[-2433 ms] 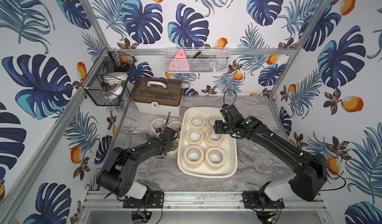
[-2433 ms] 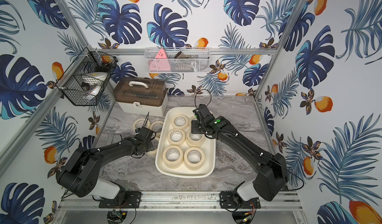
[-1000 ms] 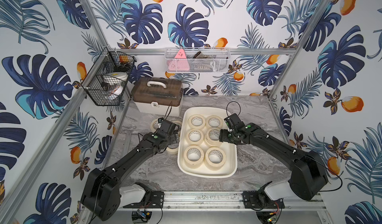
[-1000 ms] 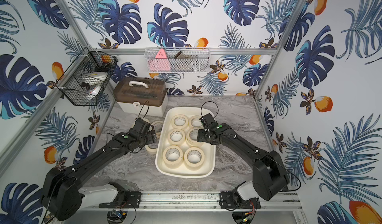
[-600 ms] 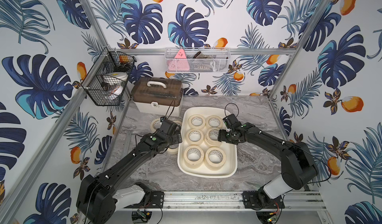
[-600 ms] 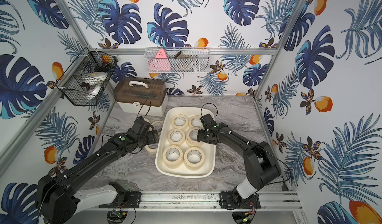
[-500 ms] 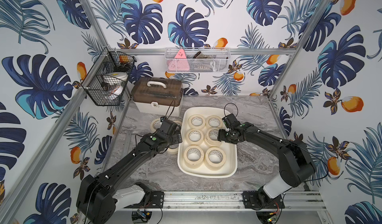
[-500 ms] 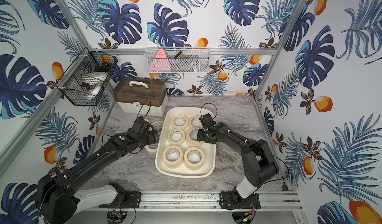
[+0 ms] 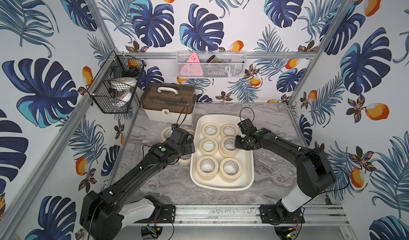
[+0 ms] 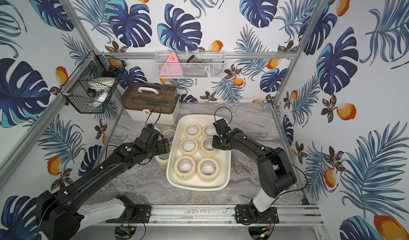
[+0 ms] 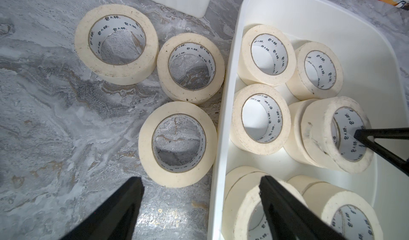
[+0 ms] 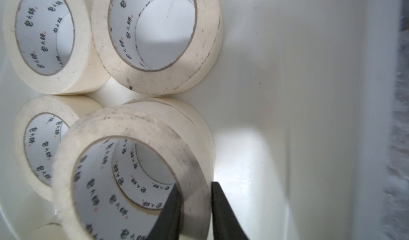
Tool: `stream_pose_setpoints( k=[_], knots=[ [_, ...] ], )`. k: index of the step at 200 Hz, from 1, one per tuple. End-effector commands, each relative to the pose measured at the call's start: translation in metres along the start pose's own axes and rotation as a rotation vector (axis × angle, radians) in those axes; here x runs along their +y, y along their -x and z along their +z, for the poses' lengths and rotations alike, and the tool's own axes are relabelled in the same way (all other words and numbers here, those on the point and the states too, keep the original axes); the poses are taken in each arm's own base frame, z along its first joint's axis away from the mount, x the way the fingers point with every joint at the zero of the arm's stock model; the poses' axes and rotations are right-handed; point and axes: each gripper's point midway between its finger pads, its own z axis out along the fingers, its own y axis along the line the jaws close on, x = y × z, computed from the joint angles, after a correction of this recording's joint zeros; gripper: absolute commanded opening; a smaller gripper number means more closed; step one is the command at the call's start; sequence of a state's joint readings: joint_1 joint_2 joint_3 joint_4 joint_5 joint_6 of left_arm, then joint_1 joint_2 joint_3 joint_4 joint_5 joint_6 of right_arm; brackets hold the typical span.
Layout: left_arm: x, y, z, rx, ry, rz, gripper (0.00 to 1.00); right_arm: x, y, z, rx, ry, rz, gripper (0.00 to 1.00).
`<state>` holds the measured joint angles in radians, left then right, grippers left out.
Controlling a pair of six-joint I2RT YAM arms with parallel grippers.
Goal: Take out the art tape in the storage box
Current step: Pick up the art tape from the storage box, then place the art tape at the center of the board.
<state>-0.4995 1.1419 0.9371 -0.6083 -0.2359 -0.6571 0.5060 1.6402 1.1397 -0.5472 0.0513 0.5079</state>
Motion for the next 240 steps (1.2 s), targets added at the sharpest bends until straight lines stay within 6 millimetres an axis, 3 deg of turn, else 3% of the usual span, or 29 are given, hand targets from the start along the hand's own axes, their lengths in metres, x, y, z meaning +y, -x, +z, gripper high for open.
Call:
stream_pose_setpoints(
  k=[1,17,75,141,207,228,240],
  knots=[
    [-0.002,0.003,-0.009,-0.008,-0.004,0.021,0.89,0.014,0.013,-0.019,-0.054,0.006,-0.046,0.19],
    [-0.004,0.007,-0.017,-0.015,-0.011,0.035,0.89,0.023,0.018,-0.031,-0.085,-0.012,-0.081,0.14],
    [-0.022,0.021,-0.043,-0.021,-0.034,0.134,0.86,0.102,0.008,-0.065,-0.134,0.034,-0.247,0.09],
    [-0.033,0.023,-0.049,-0.001,-0.039,0.215,0.79,0.170,-0.012,-0.079,-0.141,0.131,-0.334,0.09],
    [-0.028,0.016,-0.028,0.015,0.012,0.208,0.70,0.198,-0.026,-0.090,-0.147,0.184,-0.373,0.09],
    [-0.027,0.014,-0.021,0.021,0.025,0.203,0.62,0.198,-0.028,-0.091,-0.148,0.183,-0.375,0.10],
    [-0.027,0.014,-0.020,0.020,0.026,0.204,0.51,0.198,-0.027,-0.092,-0.153,0.187,-0.373,0.13]
  ],
)
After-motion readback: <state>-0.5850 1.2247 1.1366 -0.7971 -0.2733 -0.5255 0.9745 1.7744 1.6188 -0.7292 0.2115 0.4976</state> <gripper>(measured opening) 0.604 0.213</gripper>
